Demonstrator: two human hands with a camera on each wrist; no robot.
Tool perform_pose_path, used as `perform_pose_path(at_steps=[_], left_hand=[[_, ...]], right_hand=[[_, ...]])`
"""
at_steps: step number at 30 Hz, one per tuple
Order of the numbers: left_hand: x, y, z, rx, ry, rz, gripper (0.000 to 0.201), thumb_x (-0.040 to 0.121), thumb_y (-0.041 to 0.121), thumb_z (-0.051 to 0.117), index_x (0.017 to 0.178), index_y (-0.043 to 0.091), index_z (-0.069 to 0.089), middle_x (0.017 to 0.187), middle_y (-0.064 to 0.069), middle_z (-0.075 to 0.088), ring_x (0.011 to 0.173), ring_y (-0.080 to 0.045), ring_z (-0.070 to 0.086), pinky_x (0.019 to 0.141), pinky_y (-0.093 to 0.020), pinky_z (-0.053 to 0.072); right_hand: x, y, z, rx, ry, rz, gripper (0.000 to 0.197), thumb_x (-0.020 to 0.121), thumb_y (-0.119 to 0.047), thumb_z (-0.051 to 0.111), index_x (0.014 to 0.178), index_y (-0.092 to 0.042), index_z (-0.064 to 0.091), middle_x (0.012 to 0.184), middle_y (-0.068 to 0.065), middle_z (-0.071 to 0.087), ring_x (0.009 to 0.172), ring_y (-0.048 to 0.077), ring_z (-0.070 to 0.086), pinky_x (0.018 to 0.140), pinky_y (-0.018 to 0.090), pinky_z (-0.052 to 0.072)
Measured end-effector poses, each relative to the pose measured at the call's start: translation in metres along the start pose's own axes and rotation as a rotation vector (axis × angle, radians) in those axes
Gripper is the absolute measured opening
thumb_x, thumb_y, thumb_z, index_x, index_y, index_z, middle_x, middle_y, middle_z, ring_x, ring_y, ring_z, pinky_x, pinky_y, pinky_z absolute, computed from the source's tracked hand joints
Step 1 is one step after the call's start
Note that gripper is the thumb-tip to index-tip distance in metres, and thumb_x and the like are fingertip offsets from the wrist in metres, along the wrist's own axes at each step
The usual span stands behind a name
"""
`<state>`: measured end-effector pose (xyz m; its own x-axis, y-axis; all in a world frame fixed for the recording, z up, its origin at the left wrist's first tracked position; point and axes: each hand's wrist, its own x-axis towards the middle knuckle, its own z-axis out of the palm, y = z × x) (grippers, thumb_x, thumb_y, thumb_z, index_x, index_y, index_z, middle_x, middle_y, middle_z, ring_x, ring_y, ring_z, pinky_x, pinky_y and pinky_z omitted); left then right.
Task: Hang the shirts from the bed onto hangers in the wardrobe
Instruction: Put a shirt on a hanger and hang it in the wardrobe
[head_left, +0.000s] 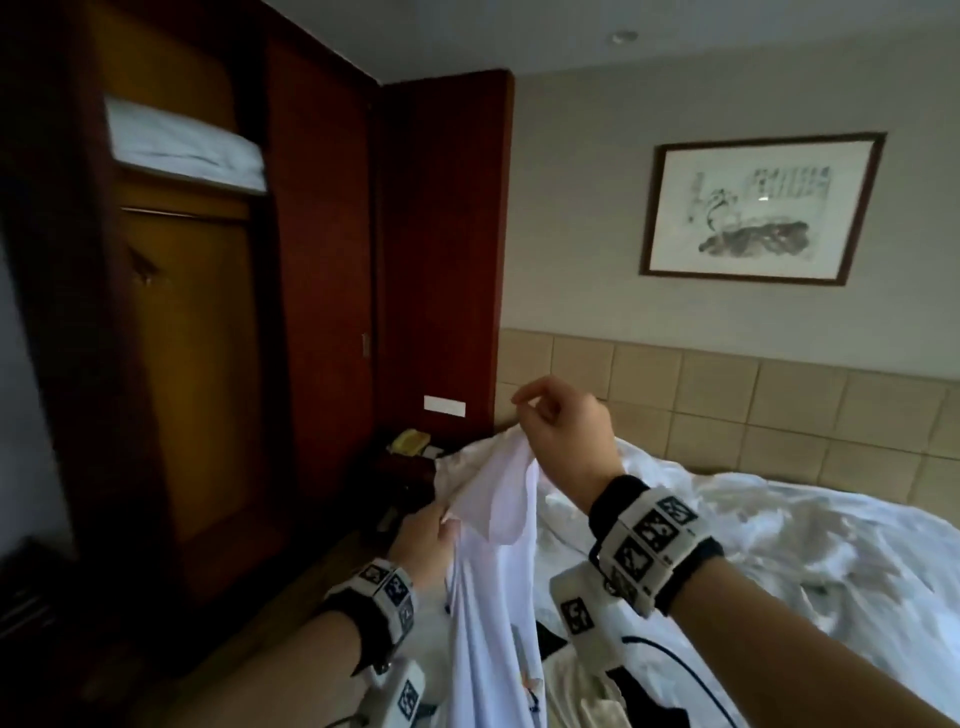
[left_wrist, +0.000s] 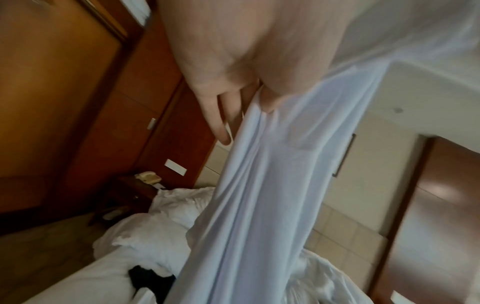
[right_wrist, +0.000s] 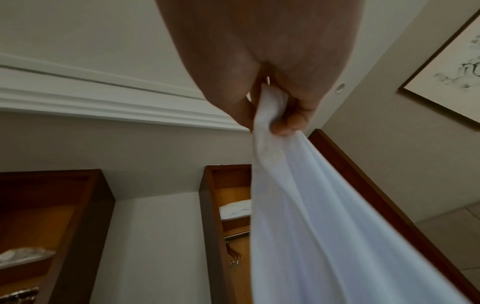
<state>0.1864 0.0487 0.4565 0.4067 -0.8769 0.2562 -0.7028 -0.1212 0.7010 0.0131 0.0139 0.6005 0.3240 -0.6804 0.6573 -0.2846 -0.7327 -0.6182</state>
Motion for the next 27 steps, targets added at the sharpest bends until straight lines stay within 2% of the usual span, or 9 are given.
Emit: perform_pose_path(at_steps=[4,6,9,14,16,18,20,23,27], left_hand=[[-0.004,-0.024,-0.059,-0.076,0.147,-0.023,0.019,0.098,0.008,0.044,0.103,0.008,0.062,0.095,-0.008,0.067,0.087,-0.024,0.062,0.076,-0.030,0.047],[-0.010,-0.033,-0.087,-0.077,0.174,-0.031,0.023,0.099,0.010,0.042,0.110,0.013,0.062,0.097,-0.006,0.067,0.088,-0.021,0.061,0.072,-0.025,0.040],[-0.018,-0.054,-0.125,-0.123,0.188,-0.030,0.023,0.100,0.013,0.041,0.109,0.019,0.062,0.094,-0.004,0.066,0.090,-0.022,0.062,0.074,-0.028,0.044],[-0.042,-0.094,-0.184,-0.168,0.233,-0.003,0.026,0.100,0.011,0.045,0.094,0.029,0.064,0.094,0.002,0.069,0.092,-0.014,0.065,0.084,-0.028,0.051],[-0.055,-0.109,-0.211,-0.173,0.259,0.009,0.029,0.100,0.012,0.046,0.090,0.031,0.065,0.090,0.006,0.070,0.089,-0.008,0.066,0.079,-0.021,0.051],[-0.069,-0.126,-0.239,-0.128,0.301,0.020,0.026,0.099,0.013,0.048,0.092,0.027,0.068,0.090,0.006,0.071,0.088,-0.007,0.067,0.077,-0.021,0.052],[-0.086,-0.144,-0.271,-0.093,0.360,0.010,0.023,0.099,0.013,0.050,0.098,0.020,0.072,0.092,0.005,0.072,0.089,-0.006,0.066,0.078,-0.016,0.051],[-0.112,-0.175,-0.317,-0.135,0.436,-0.060,0.017,0.096,0.017,0.057,0.100,0.019,0.073,0.094,0.001,0.073,0.091,-0.012,0.068,0.079,-0.027,0.054],[-0.154,-0.215,-0.376,-0.401,0.258,-0.277,0.023,0.088,0.018,0.070,0.111,0.020,0.066,0.107,-0.006,0.069,0.100,-0.023,0.066,0.062,-0.031,0.055]], right_hand=[[0.010,-0.001,0.032,-0.152,-0.162,0.033,0.014,0.091,-0.013,0.056,0.091,-0.014,0.070,0.069,-0.009,0.055,0.069,0.013,0.052,0.053,0.014,0.034],[0.009,-0.011,0.058,-0.246,-0.293,0.004,0.013,0.091,-0.024,0.062,0.098,-0.016,0.069,0.087,-0.003,0.057,0.085,0.018,0.056,0.065,0.022,0.035],[0.001,-0.034,0.103,-0.423,-0.518,-0.110,0.044,0.087,-0.048,0.065,0.123,-0.025,0.059,0.120,-0.002,0.050,0.117,0.025,0.048,0.089,0.033,0.041],[-0.014,-0.081,0.195,-0.469,-0.821,-0.329,0.086,0.081,-0.056,0.068,0.153,-0.030,0.028,0.155,-0.004,0.029,0.144,0.028,0.022,0.116,0.048,0.025],[-0.017,-0.098,0.237,-0.447,-0.905,-0.332,0.083,0.080,-0.053,0.062,0.152,-0.028,0.028,0.152,0.002,0.036,0.141,0.030,0.032,0.112,0.051,0.033],[-0.020,-0.125,0.270,-0.375,-0.921,-0.346,0.052,0.087,-0.041,0.055,0.134,-0.023,0.045,0.130,0.005,0.055,0.122,0.030,0.053,0.095,0.043,0.047],[-0.027,-0.157,0.296,-0.371,-0.921,-0.409,0.015,0.097,-0.025,0.049,0.106,-0.015,0.055,0.104,0.005,0.060,0.101,0.027,0.061,0.077,0.032,0.045],[-0.038,-0.199,0.333,-0.279,-0.892,-0.396,0.026,0.099,-0.018,0.043,0.076,-0.018,0.054,0.083,0.002,0.058,0.081,0.024,0.060,0.068,0.031,0.042],[-0.053,-0.242,0.389,-0.090,-0.885,-0.331,0.020,0.095,-0.020,0.046,0.087,-0.019,0.064,0.082,0.001,0.063,0.074,0.020,0.061,0.062,0.031,0.047]])
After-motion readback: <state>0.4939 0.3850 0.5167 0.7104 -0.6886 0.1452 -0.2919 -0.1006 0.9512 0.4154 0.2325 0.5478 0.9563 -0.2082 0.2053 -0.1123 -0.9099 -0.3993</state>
